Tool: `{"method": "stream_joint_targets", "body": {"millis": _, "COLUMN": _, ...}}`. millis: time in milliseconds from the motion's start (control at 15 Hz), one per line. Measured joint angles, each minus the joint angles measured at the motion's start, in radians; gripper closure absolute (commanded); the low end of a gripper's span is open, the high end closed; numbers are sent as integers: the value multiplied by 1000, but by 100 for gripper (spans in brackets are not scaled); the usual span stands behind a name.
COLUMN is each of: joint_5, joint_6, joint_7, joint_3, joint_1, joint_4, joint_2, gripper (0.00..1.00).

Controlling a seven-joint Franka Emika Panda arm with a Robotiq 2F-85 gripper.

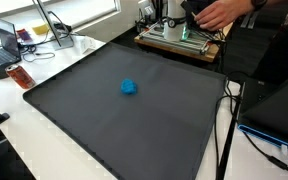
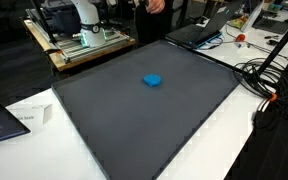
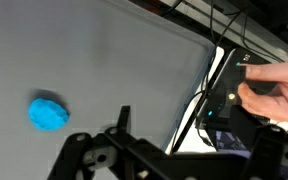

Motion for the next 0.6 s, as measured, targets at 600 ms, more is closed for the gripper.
{"method": "stream_joint_targets", "body": {"millis": 600, "joint_5": 38, "joint_6": -150, "joint_7": -105, "joint_3": -4, "joint_1": 0, "joint_4": 10, "joint_2": -10, "gripper": 34}}
